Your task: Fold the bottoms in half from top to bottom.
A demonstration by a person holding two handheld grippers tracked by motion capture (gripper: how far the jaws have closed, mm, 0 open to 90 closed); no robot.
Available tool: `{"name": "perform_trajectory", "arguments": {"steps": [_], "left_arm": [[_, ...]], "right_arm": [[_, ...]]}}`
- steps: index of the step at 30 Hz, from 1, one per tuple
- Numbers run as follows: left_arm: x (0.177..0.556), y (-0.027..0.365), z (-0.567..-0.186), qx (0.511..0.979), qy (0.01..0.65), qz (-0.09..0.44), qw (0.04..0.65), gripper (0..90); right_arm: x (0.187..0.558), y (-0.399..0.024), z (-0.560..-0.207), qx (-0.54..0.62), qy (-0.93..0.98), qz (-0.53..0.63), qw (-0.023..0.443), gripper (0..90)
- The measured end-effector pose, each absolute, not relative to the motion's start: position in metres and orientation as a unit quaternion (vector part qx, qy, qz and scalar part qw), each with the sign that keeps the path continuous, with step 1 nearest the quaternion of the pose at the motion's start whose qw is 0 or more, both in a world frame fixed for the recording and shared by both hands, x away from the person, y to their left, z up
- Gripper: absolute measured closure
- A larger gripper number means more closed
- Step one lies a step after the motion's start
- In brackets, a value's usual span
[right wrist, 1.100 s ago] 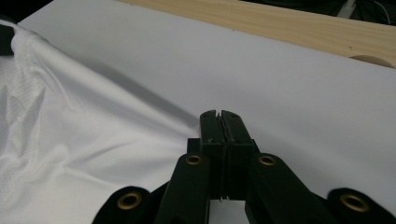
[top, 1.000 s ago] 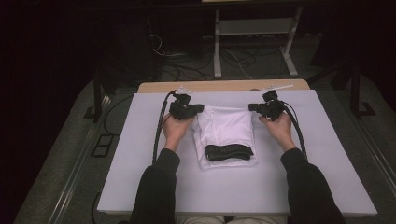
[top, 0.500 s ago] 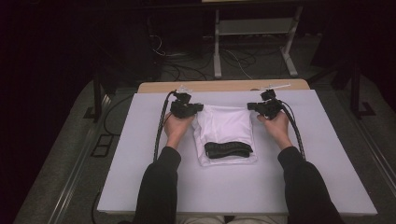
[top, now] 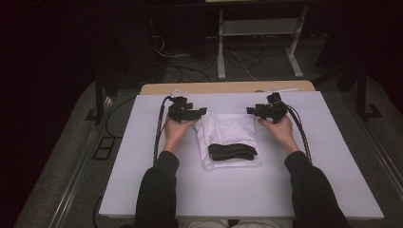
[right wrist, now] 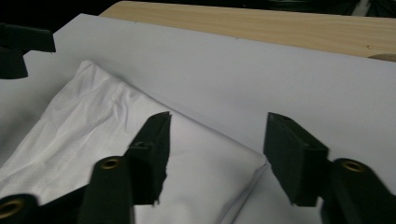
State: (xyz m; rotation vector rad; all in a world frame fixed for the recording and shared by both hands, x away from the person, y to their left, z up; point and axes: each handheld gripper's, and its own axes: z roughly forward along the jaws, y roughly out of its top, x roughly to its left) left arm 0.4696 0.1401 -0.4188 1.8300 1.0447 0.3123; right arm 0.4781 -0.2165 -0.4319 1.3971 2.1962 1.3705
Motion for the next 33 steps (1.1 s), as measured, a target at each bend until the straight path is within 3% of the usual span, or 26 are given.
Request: {"name": "perform_trajectory", "arguments": {"steps": [8,18,33], "left_arm": [[0.465,0.140,-0.416,0.758,0.419,0.089,0.492,0.0],[0.452,0.147,-0.402,0.762,0.402,0.103,0.496,0.0],[0.429,0.166,-0.394,0.749,0.403,0.096,0.517,0.0]], "right_arm": [[0.469,-0.216,-0.426,0.458,0.752,0.464,0.099,0.0],[0.451,-0.223,-0.415,0.441,0.762,0.467,0.086,0.0],[0.426,-0.232,-0.400,0.417,0.772,0.469,0.107,0.0]]}}
